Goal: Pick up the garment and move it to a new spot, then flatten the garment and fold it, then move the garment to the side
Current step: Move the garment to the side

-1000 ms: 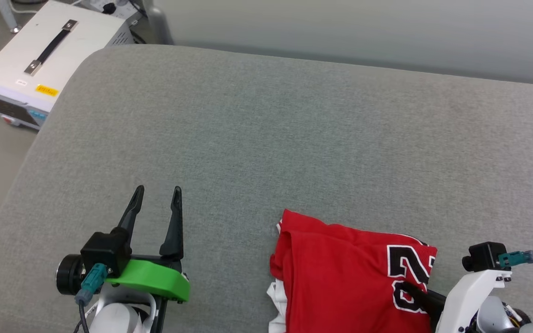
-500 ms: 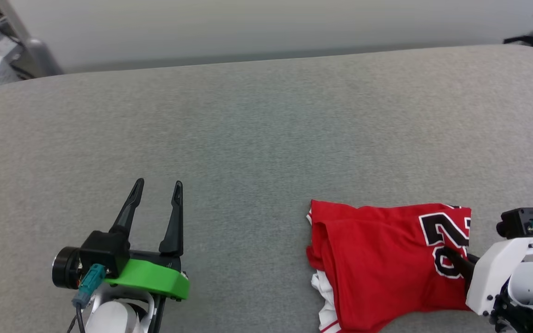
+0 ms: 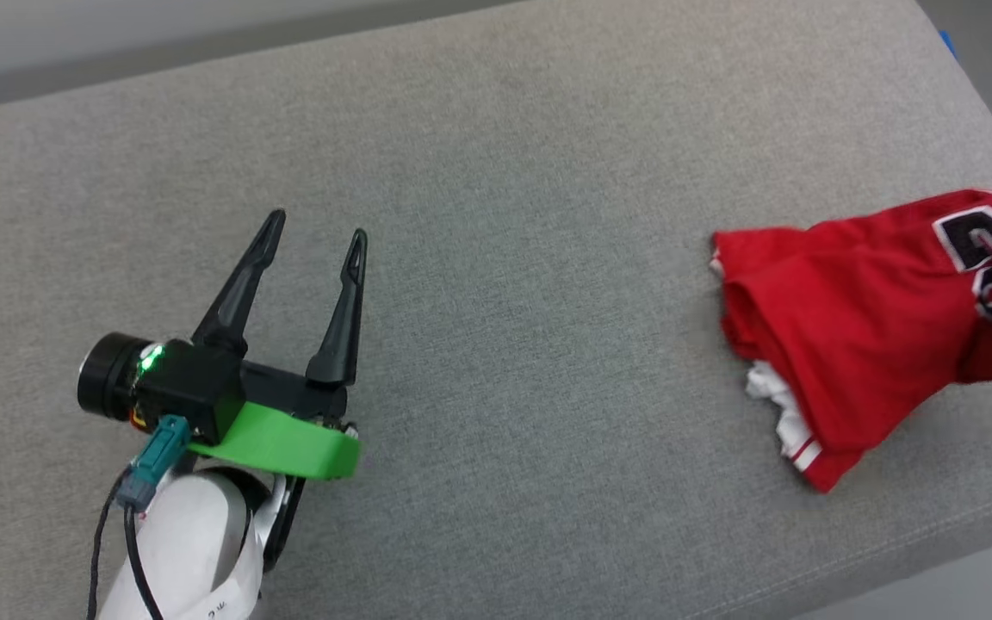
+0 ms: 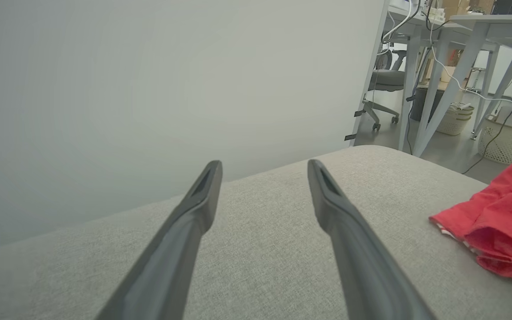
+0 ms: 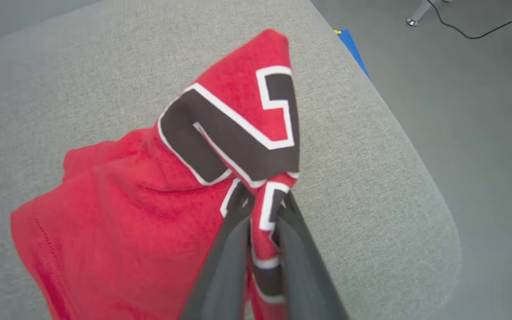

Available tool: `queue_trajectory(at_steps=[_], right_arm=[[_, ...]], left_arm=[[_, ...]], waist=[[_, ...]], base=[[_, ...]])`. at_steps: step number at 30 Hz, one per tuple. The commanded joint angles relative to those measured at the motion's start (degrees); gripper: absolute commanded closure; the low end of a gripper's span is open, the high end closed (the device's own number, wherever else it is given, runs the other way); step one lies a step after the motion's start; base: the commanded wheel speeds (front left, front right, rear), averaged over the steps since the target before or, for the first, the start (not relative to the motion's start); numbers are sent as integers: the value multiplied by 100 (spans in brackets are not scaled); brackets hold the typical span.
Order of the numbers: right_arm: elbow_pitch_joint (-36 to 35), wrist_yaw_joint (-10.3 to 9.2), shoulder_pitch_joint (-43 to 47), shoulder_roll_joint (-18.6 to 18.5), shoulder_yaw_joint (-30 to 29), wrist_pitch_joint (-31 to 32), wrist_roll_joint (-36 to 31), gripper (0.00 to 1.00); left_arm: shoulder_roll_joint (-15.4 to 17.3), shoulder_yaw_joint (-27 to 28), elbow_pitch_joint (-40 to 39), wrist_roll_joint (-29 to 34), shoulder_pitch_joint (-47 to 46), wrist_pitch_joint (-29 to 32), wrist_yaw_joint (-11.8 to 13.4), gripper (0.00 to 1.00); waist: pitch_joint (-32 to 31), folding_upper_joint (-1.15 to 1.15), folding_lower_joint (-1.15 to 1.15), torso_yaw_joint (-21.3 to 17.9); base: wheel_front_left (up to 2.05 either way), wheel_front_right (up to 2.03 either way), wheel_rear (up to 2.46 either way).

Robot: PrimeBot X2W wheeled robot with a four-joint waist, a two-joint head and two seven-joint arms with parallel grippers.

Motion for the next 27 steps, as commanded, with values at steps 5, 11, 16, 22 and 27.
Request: queue_trajectory(at_steps=[5,11,16,22,27], right_arm=[[527,-4,-742,-493,-401,-226,-347,100],[1229,-4,-1410,-902,-950,-582,-494,100],[1761,-4,-1803,-1025,-1351,-994,-819,100],[2348,-4,-2031,-921,-1592,-1225,-1079,0],[2691,-4,-2076,-942,-1830,-1587,-1364,0]], left_arm=[[229,-207,-342,117,-554,184,-126,0],[394,-393,-680,122,-1028,283,-187,0],[483,-505,-786,114,-1302,270,-209,0],[506,-580,-764,93,-1447,209,-217,0],[452,-652,-606,58,-1447,106,-205,0]], waist=[[1252,0,0,-123],[1795,0,0,60],[2116,0,0,213],[2235,0,0,334],[2098,0,0,443]], base=[[0,0,0],[0,0,0],[0,0,0],[0,0,0],[0,0,0]])
